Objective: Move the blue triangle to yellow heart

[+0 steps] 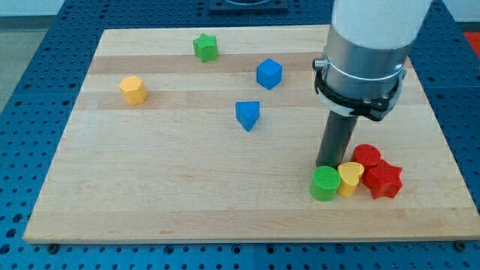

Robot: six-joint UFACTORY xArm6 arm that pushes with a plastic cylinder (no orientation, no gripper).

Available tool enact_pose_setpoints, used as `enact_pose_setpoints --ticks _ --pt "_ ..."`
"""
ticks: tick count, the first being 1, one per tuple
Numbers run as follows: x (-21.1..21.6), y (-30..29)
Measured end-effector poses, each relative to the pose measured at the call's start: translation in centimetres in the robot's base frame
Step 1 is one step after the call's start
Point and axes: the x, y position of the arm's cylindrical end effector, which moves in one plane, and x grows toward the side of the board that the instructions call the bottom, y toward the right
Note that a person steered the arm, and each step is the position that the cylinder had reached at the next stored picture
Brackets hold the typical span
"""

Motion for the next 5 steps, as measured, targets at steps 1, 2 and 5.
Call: enact_pose_setpoints --ticks 1,2,5 --pt "0.6 2.0" --pt "0.7 3.5" --pt "-6.6 2.9"
